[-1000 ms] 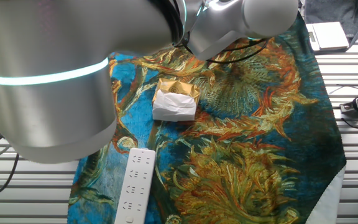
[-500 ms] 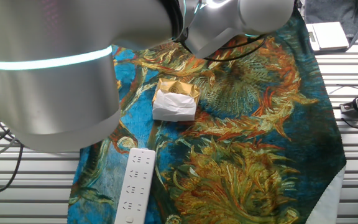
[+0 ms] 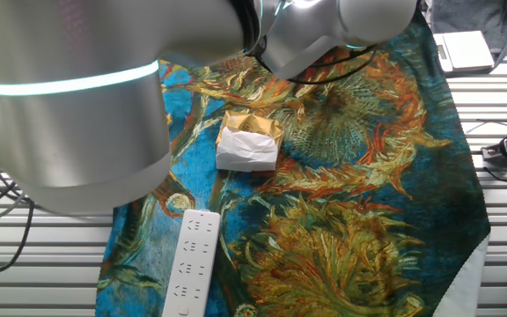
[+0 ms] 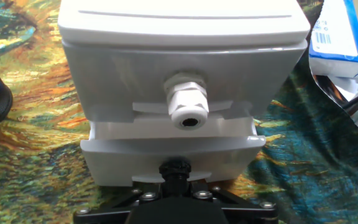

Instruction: Grasp the handle and close the drawer

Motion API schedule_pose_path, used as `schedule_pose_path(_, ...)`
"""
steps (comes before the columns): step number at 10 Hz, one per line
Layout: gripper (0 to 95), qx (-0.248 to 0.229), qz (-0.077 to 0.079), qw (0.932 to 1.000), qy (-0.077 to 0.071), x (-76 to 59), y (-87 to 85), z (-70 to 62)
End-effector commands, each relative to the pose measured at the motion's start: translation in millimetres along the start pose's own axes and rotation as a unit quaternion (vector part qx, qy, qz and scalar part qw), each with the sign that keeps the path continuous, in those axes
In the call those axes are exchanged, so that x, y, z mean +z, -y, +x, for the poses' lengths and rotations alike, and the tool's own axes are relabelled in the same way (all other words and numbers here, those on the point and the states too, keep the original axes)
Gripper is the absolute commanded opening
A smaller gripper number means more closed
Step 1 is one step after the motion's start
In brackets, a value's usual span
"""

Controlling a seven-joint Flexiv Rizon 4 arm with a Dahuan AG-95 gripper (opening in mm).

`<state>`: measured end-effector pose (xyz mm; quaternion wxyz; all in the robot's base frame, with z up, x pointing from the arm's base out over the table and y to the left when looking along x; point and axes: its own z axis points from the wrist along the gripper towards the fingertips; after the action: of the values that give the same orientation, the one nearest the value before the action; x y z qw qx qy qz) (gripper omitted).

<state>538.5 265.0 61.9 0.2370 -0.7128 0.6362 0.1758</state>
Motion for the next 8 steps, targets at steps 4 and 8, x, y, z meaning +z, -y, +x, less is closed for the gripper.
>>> schedule_pose_path(4, 0.0, -0.001, 0.002, 1.0, 0.0, 2.4, -0.8, -2.3)
schedule_pose_path(8, 0.0, 0.0, 0.003, 1.0, -0.001, 4.5, -1.8, -4.8)
